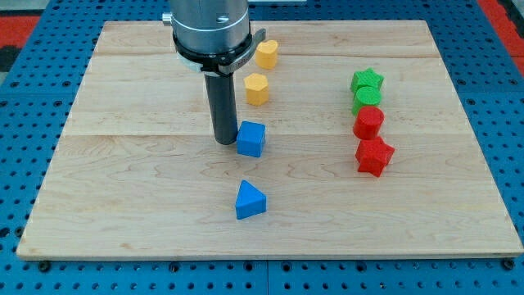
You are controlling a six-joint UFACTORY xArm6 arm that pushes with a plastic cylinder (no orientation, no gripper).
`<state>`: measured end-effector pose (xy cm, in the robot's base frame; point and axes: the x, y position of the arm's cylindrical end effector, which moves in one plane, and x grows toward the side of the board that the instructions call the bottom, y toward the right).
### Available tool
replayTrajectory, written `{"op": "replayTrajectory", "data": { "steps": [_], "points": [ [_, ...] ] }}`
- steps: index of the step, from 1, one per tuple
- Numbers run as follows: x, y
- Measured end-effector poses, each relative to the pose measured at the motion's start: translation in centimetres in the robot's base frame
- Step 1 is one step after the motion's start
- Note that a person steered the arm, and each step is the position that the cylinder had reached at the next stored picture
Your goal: Move the cube to the bottom left
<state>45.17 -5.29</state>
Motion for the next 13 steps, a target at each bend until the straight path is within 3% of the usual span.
{"op": "replayTrajectory", "data": {
  "steps": [4,5,6,7,9,13],
  "points": [
    [-0.4,-1.8],
    [3.6,-2.1],
    [6.5,2.8],
    [4.0,7.5],
    [-3.0,-1.8],
    [-1.8,-1.5]
  ]
}}
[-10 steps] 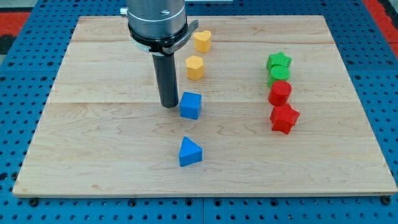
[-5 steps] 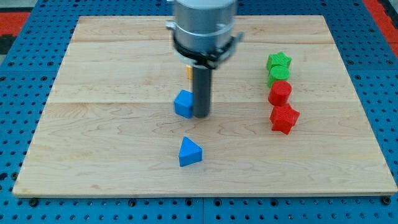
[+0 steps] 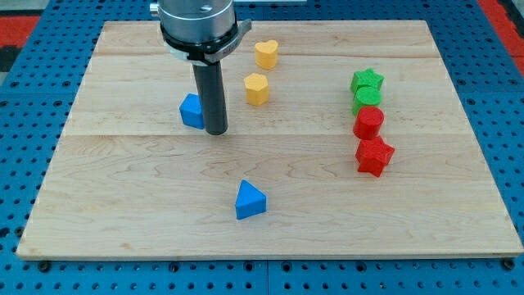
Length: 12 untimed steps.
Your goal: Move the cube to the bottom left
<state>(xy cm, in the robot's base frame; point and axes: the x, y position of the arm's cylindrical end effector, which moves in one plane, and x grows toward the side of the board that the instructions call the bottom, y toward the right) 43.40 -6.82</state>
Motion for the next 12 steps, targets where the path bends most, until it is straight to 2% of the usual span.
{"op": "replayTrajectory", "data": {
  "steps": [1,2,3,4,5,7,8,9,10,11,12],
  "points": [
    [-4.8,-0.3],
    [-6.1,-3.6],
    [-3.2,-9.1],
    [1.7,-9.6],
    [1.7,-9.1],
    [2.2,-1.5],
    [3.8,-1.9],
    [6.8,-8.1],
    [7.8,-12.5],
    [7.3,-1.3],
    [7.4,7.1]
  ]
}}
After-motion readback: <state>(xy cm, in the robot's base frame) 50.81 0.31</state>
